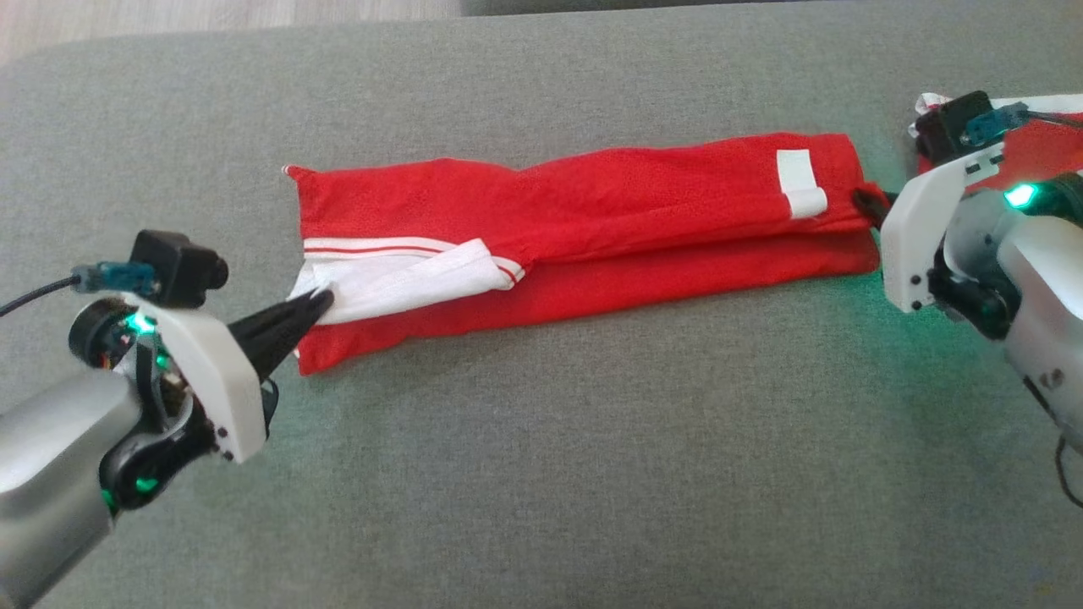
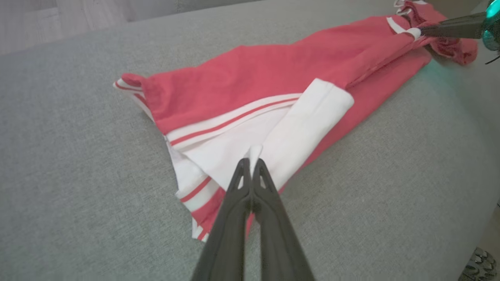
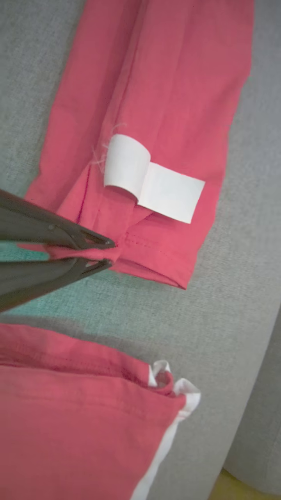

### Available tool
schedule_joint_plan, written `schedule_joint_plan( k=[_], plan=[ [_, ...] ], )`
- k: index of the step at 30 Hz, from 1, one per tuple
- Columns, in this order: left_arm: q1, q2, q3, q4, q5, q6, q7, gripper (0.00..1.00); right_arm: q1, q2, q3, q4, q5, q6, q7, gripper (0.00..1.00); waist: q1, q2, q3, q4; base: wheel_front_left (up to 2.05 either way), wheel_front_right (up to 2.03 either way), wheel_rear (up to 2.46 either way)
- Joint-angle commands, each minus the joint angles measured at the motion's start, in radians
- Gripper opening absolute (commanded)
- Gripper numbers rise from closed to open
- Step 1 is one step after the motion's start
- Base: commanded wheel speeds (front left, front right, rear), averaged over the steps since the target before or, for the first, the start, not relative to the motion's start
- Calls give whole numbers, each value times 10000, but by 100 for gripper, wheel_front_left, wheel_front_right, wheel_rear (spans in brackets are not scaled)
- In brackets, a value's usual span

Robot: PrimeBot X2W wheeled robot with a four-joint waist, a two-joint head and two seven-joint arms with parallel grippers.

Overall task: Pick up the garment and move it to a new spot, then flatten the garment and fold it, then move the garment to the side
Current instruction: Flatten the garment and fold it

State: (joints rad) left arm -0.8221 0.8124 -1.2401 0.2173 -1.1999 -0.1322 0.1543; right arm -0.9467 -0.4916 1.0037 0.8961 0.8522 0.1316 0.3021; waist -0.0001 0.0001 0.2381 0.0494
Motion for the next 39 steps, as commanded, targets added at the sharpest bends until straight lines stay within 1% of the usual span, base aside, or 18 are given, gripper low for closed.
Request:
schedule_joint_plan(
  k=[1, 6, 7, 8, 11, 13, 15, 18, 21, 25, 28, 30, 31, 33, 34, 35, 37, 39],
  plan=[
    [-518, 488, 372, -126, -84, 16, 142, 0, 122, -323, 153, -273, 195, -9, 149, 0, 1, -1, 53, -11, 0, 0, 0],
    [-702, 471, 168, 101, -98, 16, 691, 0, 52, -603, 611, -605, 890, -9, 686, 0, 1, -1, 165, -12, 0, 0, 0],
    [-754, 424, 151, 197, -3, 28, 696, 74, 35, -641, 665, -605, 997, -9, 747, 41, 1, -1, 179, -5, 0, 0, 0],
    [-791, 344, 169, 319, 77, 112, 614, 100, 40, -657, 691, -574, 1134, -9, 822, 100, 1, -1, 184, 0, 0, 0, 0],
    [-817, 77, 190, 594, 205, 218, 393, 100, 72, -643, 688, -525, 1623, -9, 1018, 100, 1, -1, 155, 3, 0, 0, 0],
    [-864, -55, 274, 746, 331, 316, 90, 100, 12, -658, 611, -508, 1863, -9, 877, 100, 1, -1, 84, -5, 0, 0, 0],
    [-907, -180, 448, 915, 431, 474, -367, 100, -54, -636, 512, -453, 2084, -9, 700, 100, 1, -1, -6, -29, 0, 0, 0],
    [-946, -389, 845, 1153, 555, 859, -1316, 100, -198, -544, 339, -399, 2325, -9, 236, 100, 1, -1, -188, -71, 0, 0, 0],
    [-910, -562, 1359, 1308, 561, 1325, -2414, 100, -425, -357, 43, -391, 2484, -9, -670, 100, 1, -1, -384, -145, 0, 0, 0],
    [-697, -812, 2336, 1260, 388, 1989, -3872, 100, -674, 38, -444, -365, 2412, -9, -2749, 100, 1, -1, -670, -222, 0, 0, 0],
    [-314, -1056, 3450, 992, 508, 2519, -4139, 100, -672, 522, -833, -301, 2316, -9, -4437, 100, 1, -1, -883, -286, 0, 0, 0],
    [176, -1448, 4994, 547, 949, 2908, -4152, 100, -624, 892, -1170, -207, 2260, -9, -5283, 100, 1, -1, -986, -317, 0, 0, 0],
    [571, -1685, 5689, 319, 1292, 3000, -4154, 100, -572, 1102, -1390, -182, 2241, -9, -5473, 100, 1, -1, -1030, -337, 0, 0, 0],
    [1453, -2146, 6854, -22, 2127, 3060, -4156, 100, -444, 1476, -1862, -226, 1971, -9, -5615, 100, 1, -1, -1109, -379, 0, 0, 0],
    [1891, -2390, 7367, -158, 2561, 3071, -4156, 100, -405, 1603, -2379, -377, 1664, -9, -5626, 100, 1, -1, -1140, -401, 0, 0, 0],
    [1891, -2390, 7367, -158, 2561, 3071, -4156, 100, -405, 1603, -2379, -377, 1664, -9, -5626, 100, 1, -1, -1140, -401, 0, 0, 0],
    [2718, -2888, 8212, -401, 3438, 3008, -4157, 100, 2, 1895, -3573, -810, 744, -9, -5632, 100, 1, -1, -1228, -433, 0, 0, 0],
    [3482, -3390, 8890, -625, 4266, 2851, -4158, 100, 752, 2373, -4924, -1307, -207, -9, -5634, 100, 1, -1, -1326, -479, 0, 0, 0]
  ],
)
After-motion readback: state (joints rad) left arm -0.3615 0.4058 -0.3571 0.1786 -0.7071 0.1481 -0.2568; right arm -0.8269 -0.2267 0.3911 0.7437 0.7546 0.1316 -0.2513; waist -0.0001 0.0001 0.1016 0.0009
